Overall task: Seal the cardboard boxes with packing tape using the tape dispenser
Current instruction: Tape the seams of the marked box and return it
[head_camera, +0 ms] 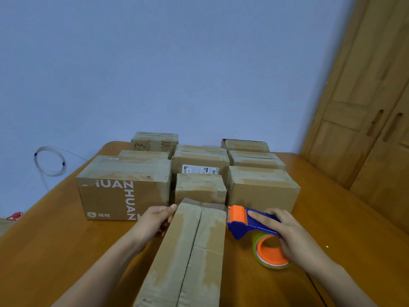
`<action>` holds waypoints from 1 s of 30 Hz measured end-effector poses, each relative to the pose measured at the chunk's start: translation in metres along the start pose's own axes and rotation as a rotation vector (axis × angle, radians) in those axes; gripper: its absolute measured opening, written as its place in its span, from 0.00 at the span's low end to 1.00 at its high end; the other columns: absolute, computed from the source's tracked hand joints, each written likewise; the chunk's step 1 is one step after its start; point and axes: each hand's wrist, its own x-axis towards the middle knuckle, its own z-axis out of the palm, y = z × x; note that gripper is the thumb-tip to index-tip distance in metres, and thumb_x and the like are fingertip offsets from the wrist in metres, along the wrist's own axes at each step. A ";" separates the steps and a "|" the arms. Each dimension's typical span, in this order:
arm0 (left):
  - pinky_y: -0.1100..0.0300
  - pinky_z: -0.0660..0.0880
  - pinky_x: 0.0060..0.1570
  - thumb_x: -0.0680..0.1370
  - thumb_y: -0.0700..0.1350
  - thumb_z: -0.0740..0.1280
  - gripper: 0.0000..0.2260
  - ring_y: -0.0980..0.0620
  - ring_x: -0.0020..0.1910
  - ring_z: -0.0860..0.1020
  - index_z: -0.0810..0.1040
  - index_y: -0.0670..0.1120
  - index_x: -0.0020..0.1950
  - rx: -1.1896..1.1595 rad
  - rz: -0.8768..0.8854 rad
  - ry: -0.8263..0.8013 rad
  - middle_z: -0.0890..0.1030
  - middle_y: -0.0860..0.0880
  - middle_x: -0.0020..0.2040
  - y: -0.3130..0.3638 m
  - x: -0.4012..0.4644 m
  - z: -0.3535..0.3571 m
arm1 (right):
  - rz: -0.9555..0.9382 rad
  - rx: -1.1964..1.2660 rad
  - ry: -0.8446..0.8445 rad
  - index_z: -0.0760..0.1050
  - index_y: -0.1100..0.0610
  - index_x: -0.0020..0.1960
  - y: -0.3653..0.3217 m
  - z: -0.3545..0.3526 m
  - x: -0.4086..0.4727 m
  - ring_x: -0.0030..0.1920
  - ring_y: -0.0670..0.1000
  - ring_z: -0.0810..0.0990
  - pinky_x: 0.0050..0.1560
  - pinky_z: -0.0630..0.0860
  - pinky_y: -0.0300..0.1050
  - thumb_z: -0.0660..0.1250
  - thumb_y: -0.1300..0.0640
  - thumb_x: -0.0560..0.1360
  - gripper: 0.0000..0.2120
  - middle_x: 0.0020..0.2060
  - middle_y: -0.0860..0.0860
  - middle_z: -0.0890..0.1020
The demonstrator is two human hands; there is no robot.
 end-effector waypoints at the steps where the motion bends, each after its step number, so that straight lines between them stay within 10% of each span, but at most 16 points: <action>1: 0.64 0.69 0.32 0.81 0.52 0.60 0.17 0.52 0.30 0.72 0.74 0.43 0.37 -0.013 0.011 -0.006 0.74 0.45 0.33 -0.001 -0.001 0.003 | 0.016 0.027 0.000 0.32 0.21 0.64 0.000 0.003 -0.002 0.62 0.48 0.66 0.58 0.66 0.37 0.62 0.69 0.76 0.52 0.63 0.44 0.66; 13: 0.72 0.71 0.38 0.83 0.47 0.57 0.09 0.63 0.37 0.78 0.76 0.53 0.49 0.223 -0.129 -0.033 0.80 0.52 0.46 -0.002 -0.011 0.010 | 0.076 0.026 -0.007 0.35 0.24 0.66 -0.008 0.003 -0.002 0.63 0.44 0.62 0.59 0.62 0.33 0.61 0.67 0.77 0.48 0.66 0.44 0.64; 19: 0.62 0.70 0.30 0.84 0.43 0.56 0.14 0.53 0.28 0.71 0.73 0.42 0.40 0.267 -0.028 0.114 0.73 0.47 0.32 0.038 -0.014 -0.006 | 0.134 -0.001 -0.058 0.37 0.24 0.69 -0.023 0.000 -0.005 0.59 0.50 0.71 0.51 0.68 0.38 0.70 0.70 0.70 0.57 0.60 0.46 0.71; 25: 0.60 0.69 0.43 0.79 0.62 0.56 0.25 0.51 0.45 0.73 0.69 0.43 0.64 0.553 -0.072 -0.046 0.75 0.48 0.49 0.095 -0.031 0.014 | 0.200 0.020 0.040 0.46 0.37 0.73 -0.046 0.008 -0.011 0.62 0.49 0.69 0.54 0.67 0.37 0.68 0.67 0.73 0.44 0.64 0.50 0.71; 30: 0.50 0.67 0.67 0.75 0.67 0.59 0.41 0.43 0.70 0.67 0.51 0.43 0.77 0.898 -0.099 -0.087 0.62 0.41 0.75 0.107 -0.021 0.031 | 0.267 0.017 0.058 0.64 0.45 0.72 -0.076 0.024 -0.013 0.44 0.50 0.79 0.33 0.77 0.39 0.83 0.66 0.49 0.57 0.49 0.50 0.77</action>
